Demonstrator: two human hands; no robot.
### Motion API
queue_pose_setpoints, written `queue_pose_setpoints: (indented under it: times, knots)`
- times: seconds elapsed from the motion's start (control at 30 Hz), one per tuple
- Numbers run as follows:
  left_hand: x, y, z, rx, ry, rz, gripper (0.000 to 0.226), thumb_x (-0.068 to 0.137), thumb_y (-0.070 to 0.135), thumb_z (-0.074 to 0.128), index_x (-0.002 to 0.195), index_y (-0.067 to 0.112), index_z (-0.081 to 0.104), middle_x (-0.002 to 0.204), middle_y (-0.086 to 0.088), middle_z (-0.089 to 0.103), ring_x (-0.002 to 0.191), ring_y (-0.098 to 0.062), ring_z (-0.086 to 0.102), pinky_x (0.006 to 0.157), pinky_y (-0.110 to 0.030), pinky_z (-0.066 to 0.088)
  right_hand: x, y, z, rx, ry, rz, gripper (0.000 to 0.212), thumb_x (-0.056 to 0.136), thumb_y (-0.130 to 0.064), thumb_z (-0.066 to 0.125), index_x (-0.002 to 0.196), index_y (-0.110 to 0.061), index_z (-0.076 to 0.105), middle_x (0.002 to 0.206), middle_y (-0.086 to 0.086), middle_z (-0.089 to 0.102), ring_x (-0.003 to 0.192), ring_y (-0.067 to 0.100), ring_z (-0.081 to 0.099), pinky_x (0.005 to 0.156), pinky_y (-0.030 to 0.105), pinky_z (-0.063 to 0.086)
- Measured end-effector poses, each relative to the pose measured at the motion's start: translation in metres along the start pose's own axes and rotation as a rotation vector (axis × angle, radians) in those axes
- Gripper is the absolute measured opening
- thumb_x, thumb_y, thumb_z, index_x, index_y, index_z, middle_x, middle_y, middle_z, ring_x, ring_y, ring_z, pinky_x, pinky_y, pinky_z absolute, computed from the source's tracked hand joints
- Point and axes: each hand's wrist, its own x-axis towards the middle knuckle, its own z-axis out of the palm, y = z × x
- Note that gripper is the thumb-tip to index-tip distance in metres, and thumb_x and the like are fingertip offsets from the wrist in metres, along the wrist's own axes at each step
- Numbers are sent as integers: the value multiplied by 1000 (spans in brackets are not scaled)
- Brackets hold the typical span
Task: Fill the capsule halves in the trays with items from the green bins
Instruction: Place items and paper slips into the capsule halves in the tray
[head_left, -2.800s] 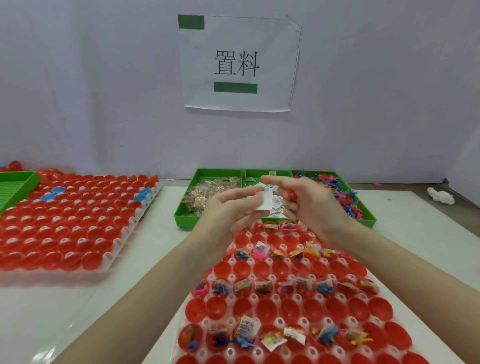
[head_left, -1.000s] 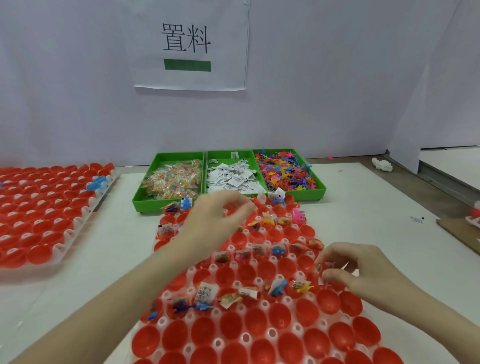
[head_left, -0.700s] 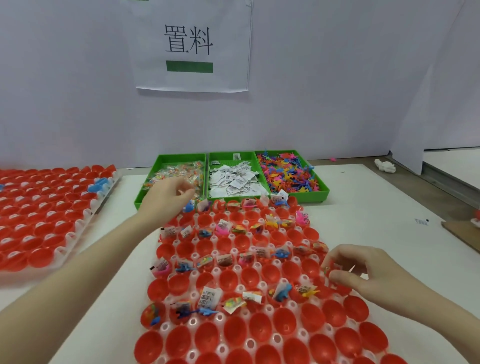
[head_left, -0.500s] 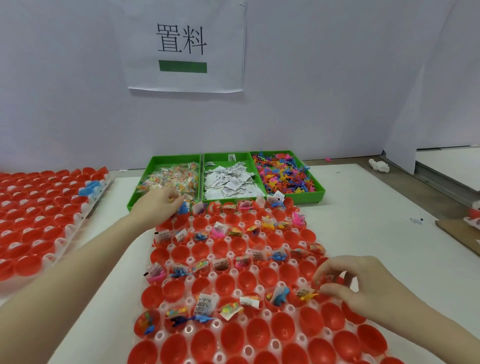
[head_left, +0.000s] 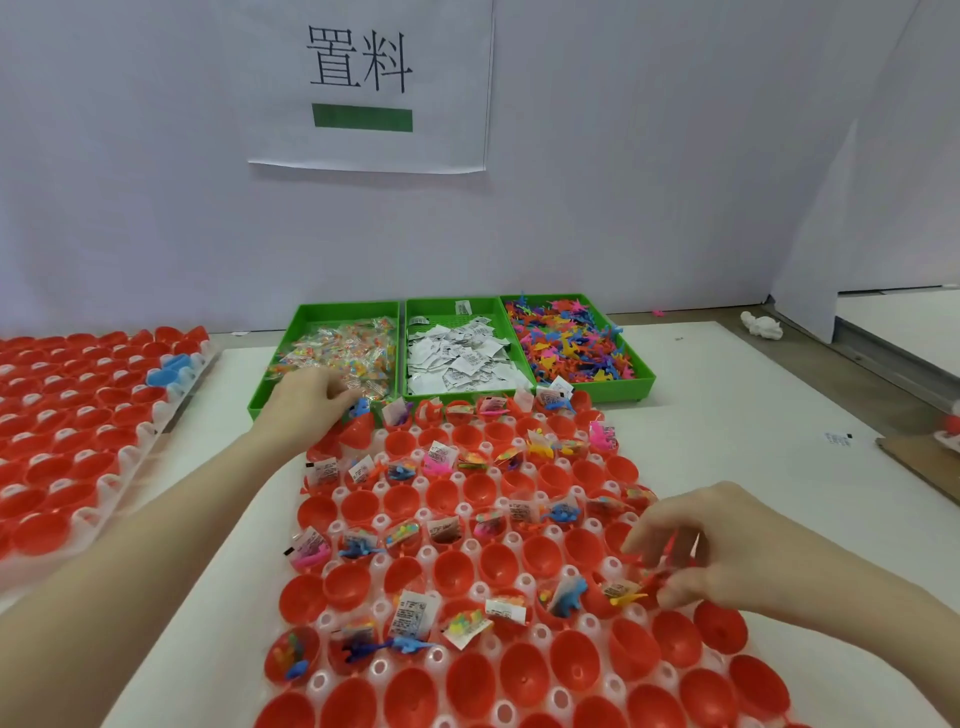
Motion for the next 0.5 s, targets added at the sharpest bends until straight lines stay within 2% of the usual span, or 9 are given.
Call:
queue_pose_setpoints:
  times: [0.07, 0.13, 0.23, 0.37, 0.43, 0.5]
  knots:
    - [2, -2, -2, 2, -12, -9, 30, 91, 27, 59, 76, 2, 67, 77, -14, 65, 67, -23, 54, 62, -29, 39, 0, 0, -4, -22, -4, -7, 43, 62, -14, 82, 69, -49, 58, 76, -20, 66, 71, -7, 58, 57, 8, 42]
    - [4, -2, -3, 18, -30, -13, 29, 90, 30, 60, 74, 7, 68, 76, -12, 67, 67, -24, 57, 62, -32, 43, -2, -1, -8, -49, -34, -7, 44, 63, -16, 82, 74, -50, 57, 85, -15, 64, 76, -8, 58, 59, 9, 43]
    - [9, -1, -3, 59, -56, -34, 34, 90, 33, 58, 76, 4, 70, 77, -15, 69, 70, -26, 60, 59, -30, 45, -7, -5, -17, -63, -100, 10, 42, 64, -20, 81, 80, -50, 57, 88, -16, 62, 82, -9, 57, 63, 11, 45]
    - [15, -2, -4, 26, -74, -77, 41, 92, 35, 48, 78, 2, 68, 65, -8, 61, 64, -23, 54, 54, -26, 36, -5, -10, -40, -29, -51, 9, 35, 63, -24, 83, 86, -44, 66, 87, -22, 66, 76, -6, 60, 60, 9, 44]
    - [18, -3, -3, 0, -18, -80, 37, 92, 33, 47, 86, 3, 68, 75, -9, 63, 70, -25, 56, 55, -27, 35, 10, -9, -53, 68, 57, -16, 23, 66, -24, 82, 79, -38, 70, 81, -22, 68, 67, -4, 62, 55, 7, 43]
    - [21, -2, -1, -17, 16, -73, 31, 90, 31, 53, 106, 7, 66, 100, -11, 64, 90, -26, 59, 67, -30, 41, 36, -3, -63, 184, 206, -23, 13, 71, -21, 78, 71, -33, 71, 72, -12, 71, 61, -5, 61, 52, 6, 41]
